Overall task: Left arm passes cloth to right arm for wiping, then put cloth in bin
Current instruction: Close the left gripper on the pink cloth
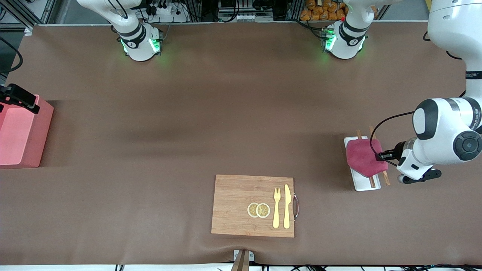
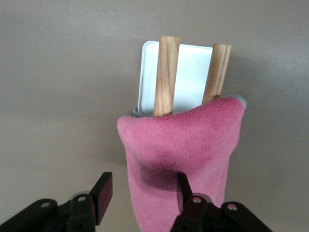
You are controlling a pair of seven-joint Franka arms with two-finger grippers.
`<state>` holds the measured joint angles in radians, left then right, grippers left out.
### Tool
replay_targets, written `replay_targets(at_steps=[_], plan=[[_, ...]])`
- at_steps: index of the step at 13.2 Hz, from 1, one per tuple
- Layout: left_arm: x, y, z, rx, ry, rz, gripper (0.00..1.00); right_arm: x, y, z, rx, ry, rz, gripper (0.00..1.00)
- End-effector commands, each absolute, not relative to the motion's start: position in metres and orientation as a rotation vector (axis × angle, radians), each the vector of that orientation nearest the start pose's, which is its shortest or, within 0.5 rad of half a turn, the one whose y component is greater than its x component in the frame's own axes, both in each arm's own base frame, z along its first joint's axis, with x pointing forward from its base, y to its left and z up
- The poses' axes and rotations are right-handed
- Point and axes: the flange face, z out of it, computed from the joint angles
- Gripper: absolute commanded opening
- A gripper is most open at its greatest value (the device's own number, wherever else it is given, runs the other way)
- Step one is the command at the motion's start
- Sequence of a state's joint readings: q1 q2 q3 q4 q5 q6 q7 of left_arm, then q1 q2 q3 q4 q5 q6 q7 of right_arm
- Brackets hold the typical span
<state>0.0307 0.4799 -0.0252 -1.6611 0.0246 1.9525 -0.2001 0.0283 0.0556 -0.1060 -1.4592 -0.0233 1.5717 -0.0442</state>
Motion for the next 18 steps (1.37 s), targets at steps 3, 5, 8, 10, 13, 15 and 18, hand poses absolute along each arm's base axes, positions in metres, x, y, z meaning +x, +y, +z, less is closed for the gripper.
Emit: replay_targets(at_steps=[3,5,8,10,13,15,18], plan=[[0.654,0.003,0.315,-3.095,-0.312,0.281,0.47,0.573,-0.043,0.651,-3.18,0.079,-0.088,1.0],[0.655,0.003,0.315,-3.096,-0.312,0.281,0.47,0.573,-0.044,0.651,-3.18,0.082,-0.09,1.0],[0.655,0.004,0.313,-3.096,-0.312,0.283,0.44,0.573,-0.043,0.649,-3.181,0.077,-0.088,1.0],[0.657,0.003,0.31,-3.097,-0.308,0.278,0.42,0.574,-0.044,0.648,-3.18,0.082,-0.083,1.0],[0.658,-0.001,0.309,-3.1,-0.296,0.267,0.33,0.576,-0.044,0.643,-3.182,0.082,-0.068,1.0],[0.659,-0.001,0.309,-3.101,-0.294,0.262,0.26,0.576,-0.045,0.643,-3.182,0.084,-0.066,1.0],[0.659,0.0,0.31,-3.102,-0.278,0.259,0.15,0.578,-0.04,0.642,-3.184,0.064,-0.068,1.0]])
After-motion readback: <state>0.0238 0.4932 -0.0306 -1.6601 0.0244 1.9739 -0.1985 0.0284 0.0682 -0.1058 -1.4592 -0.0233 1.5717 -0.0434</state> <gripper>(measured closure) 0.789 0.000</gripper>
